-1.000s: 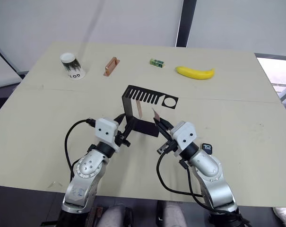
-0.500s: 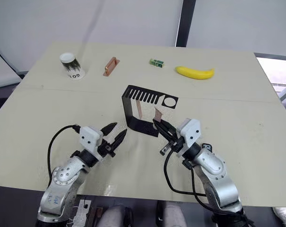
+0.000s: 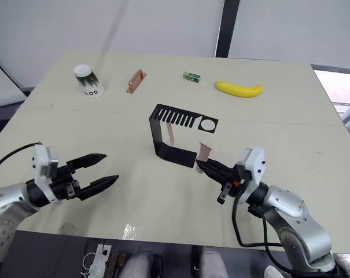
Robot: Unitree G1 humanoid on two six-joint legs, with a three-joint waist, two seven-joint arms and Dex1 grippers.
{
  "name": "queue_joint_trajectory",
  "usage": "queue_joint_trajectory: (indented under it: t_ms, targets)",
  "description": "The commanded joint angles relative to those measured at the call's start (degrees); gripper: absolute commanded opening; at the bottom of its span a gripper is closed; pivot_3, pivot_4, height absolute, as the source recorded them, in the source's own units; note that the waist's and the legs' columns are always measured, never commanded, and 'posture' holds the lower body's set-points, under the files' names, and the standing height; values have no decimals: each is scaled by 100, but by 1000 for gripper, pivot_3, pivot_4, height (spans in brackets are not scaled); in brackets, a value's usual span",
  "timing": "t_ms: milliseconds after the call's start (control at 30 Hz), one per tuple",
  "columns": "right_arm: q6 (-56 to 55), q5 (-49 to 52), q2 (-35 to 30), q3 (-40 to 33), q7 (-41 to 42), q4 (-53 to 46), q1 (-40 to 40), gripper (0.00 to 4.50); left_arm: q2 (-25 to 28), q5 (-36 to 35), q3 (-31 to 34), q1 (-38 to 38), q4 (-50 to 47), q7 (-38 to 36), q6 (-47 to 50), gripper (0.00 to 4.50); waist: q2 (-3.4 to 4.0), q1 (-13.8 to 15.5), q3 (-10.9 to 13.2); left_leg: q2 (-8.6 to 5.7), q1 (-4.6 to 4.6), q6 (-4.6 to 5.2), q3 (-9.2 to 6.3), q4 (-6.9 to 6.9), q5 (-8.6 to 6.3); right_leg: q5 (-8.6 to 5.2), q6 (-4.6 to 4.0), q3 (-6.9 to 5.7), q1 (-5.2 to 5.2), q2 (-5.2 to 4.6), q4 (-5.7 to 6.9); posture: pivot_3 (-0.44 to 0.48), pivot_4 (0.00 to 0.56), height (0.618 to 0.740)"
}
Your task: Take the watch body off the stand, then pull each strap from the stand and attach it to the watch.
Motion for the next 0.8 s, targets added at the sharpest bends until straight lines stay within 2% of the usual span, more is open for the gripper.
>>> queue_joint_trajectory:
  t_ms: [33, 133, 333, 800]
  targets:
    - [666, 1147, -141, -97, 169, -300, -144, 0, 86, -1019, -39, -456, -32, -82, 692, 4456, 0, 9, 0, 0, -2, -13, -2, 1, 7, 0, 0, -1, 0, -1, -1, 0, 150, 740]
    - [1047, 1593, -159, 102, 241, -293, -380, 0, -68, -1634, -311, -1047, 8, 144, 1172, 4456, -1, 8, 0, 0, -4, -19, -5, 1, 9, 1, 1, -2, 0, 0, -1, 0, 150, 740]
    - [1248, 1575, 65, 516, 418, -101, -793, 0, -511, -2104, -805, -1835, 138, 567, 1603, 4456, -1, -13, 0, -1, -4, -29, -3, 3, 15, 1, 3, 0, -2, 5, 4, 0, 150, 740]
    - [1473, 1572, 397, 885, 754, 161, -1115, 0, -997, -2591, -1387, -2368, 243, 564, 2043, 4456, -2, 1, 0, -3, -7, -34, -4, 11, 18, 2, 3, -1, -2, 7, 5, 0, 150, 740]
